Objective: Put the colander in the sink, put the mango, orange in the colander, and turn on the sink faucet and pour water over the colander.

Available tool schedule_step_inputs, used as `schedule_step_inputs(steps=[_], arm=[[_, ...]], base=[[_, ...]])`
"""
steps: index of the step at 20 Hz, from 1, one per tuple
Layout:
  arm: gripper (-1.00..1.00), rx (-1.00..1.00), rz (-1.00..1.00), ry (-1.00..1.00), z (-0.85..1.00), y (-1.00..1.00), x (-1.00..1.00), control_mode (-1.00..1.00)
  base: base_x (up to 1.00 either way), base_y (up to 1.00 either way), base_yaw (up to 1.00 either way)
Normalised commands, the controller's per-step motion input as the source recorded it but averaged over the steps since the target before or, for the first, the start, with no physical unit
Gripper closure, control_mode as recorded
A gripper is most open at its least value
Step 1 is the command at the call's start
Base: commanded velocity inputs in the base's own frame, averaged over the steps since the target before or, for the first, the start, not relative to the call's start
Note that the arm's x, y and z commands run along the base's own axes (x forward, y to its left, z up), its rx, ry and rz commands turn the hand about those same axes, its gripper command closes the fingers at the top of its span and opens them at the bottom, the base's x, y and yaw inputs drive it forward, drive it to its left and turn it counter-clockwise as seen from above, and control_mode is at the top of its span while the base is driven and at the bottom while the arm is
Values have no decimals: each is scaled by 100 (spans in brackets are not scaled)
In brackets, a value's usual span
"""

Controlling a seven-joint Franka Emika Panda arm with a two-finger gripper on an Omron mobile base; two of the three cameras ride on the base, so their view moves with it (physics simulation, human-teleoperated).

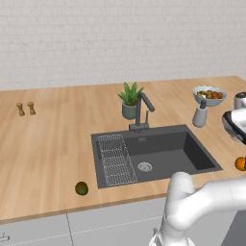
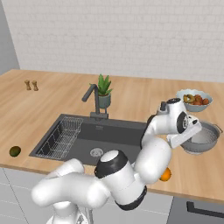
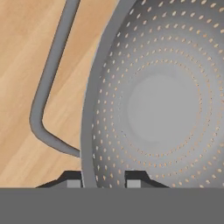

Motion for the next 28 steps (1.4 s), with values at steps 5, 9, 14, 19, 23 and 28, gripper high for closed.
schedule_step_inputs(steps=[5,9,14,19,23,28], arm=[[100,6,4,-5,12,5,-23,-100],[100,7,16,-25,57,44,-53,-100],[100,7,29,-27,57,76,-43,-100],[100,0,32,-17,42,100,-15,-100],[100,0,44,2,43,86,-3,-100],[100,0,64,1,9,47,0,-100]], base=[[0,0,0],[0,0,0],[0,0,0],[0,0,0],[0,0,0],[0,0,0]])
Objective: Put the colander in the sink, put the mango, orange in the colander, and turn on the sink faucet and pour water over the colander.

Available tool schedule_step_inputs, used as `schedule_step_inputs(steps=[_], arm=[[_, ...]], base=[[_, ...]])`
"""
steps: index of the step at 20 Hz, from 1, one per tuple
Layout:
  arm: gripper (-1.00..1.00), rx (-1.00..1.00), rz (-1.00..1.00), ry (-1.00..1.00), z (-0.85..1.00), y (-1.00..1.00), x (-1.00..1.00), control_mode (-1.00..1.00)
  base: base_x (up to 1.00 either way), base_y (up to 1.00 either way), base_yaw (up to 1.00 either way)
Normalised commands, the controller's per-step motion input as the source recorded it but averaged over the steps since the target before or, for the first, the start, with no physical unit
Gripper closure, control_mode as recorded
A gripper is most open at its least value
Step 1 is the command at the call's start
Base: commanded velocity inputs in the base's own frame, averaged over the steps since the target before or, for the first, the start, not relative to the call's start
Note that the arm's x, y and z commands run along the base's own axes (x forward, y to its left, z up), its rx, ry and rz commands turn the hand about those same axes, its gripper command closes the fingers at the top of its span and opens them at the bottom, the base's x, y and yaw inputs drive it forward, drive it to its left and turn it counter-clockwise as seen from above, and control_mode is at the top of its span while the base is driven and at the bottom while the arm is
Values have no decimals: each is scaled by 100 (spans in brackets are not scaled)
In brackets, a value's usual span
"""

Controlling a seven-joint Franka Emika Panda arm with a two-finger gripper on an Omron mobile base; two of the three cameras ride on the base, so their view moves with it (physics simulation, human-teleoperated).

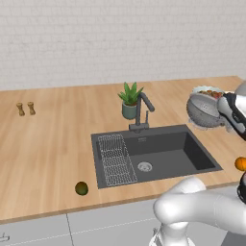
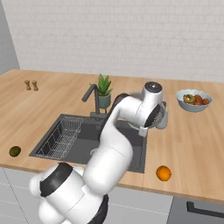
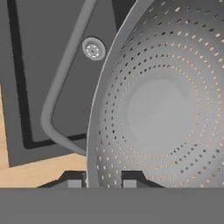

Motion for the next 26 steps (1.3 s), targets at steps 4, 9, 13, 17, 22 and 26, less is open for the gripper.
schedule_step_inputs(steps=[4,9,13,17,22,26], arm=[[100,-1,67,0,0,21,0,-100],[100,-17,50,0,-5,58,8,-100],[100,-26,27,4,-16,91,14,-100],[100,-24,12,3,-47,79,-6,-100],[100,-2,8,0,-56,16,-27,-100],[100,0,19,0,-21,0,4,-100]], base=[[0,0,0],[0,0,0],[0,0,0],[0,0,0],[0,0,0],[0,0,0]])
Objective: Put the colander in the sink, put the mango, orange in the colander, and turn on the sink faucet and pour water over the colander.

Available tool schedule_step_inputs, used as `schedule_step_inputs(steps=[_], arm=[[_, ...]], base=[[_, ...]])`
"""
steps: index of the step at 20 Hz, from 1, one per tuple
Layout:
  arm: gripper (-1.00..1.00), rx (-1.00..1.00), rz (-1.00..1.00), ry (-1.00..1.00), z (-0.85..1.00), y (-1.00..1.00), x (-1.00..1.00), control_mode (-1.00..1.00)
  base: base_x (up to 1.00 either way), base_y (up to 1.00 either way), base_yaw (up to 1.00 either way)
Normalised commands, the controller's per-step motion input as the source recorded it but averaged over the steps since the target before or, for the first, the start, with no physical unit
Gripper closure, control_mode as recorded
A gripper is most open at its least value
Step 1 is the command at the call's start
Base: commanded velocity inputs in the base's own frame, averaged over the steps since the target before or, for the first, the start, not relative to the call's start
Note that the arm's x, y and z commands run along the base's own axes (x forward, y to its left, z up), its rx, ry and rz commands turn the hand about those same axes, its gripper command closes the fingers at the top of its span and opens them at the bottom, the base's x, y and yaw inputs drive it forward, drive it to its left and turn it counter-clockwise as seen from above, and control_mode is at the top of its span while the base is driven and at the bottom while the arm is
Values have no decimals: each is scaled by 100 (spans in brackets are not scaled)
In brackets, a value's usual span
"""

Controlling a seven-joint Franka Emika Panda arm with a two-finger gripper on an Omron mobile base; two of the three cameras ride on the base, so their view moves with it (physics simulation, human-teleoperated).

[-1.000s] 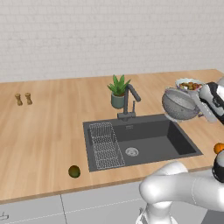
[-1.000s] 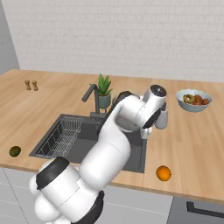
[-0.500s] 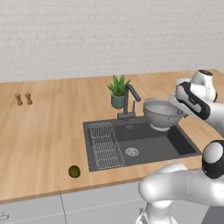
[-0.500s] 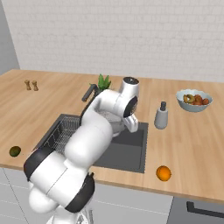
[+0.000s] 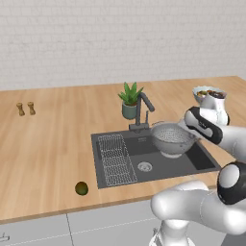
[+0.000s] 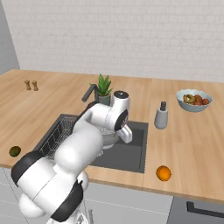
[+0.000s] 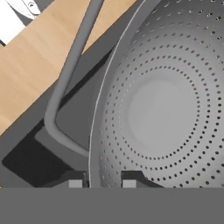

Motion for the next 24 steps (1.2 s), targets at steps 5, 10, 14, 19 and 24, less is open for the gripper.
schedule_step_inputs(steps=[5,10,14,19,24], arm=[[100,0,25,0,-13,0,41,-100],[100,0,19,0,-37,7,43,-100],[100,0,8,0,-53,24,19,-100],[100,0,0,0,-51,36,7,-100],[100,6,4,0,-33,6,-40,-100]], base=[[0,0,0],[0,0,0],[0,0,0],[0,0,0],[0,0,0]])
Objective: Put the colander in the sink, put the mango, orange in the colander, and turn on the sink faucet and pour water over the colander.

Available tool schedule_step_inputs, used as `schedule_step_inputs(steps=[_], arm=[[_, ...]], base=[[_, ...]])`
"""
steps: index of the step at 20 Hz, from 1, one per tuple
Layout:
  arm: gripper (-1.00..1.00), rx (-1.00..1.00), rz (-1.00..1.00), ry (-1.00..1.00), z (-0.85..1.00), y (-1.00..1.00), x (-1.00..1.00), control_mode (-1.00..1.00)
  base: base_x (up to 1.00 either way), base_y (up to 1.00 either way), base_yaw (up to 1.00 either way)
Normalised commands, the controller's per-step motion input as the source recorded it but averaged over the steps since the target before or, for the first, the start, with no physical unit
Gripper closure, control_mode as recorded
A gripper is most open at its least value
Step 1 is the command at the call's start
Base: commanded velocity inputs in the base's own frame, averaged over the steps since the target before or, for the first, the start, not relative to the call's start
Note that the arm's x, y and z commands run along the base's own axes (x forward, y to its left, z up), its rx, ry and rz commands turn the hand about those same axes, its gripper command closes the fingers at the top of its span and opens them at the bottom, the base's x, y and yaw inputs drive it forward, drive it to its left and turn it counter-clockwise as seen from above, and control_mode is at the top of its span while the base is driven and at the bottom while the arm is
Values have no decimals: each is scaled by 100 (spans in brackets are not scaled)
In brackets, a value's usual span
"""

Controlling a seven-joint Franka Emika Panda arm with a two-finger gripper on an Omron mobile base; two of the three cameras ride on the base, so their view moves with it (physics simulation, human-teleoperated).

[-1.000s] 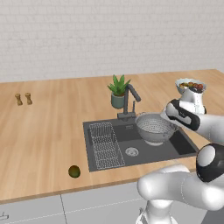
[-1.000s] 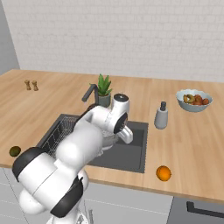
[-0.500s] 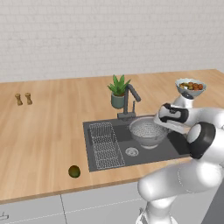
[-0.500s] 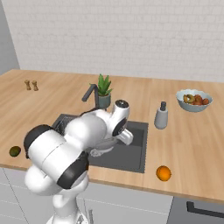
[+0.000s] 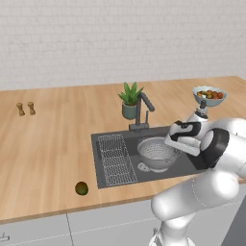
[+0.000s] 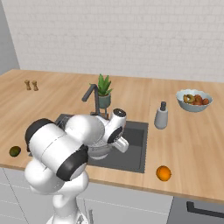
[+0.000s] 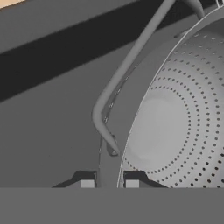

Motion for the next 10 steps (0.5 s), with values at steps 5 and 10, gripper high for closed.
schedule_step_inputs(steps=[5,10], arm=[[100,7,6,-4,-27,7,-15,-100],[100,2,2,-18,-29,27,9,-100]], base=[[0,0,0],[0,0,0]])
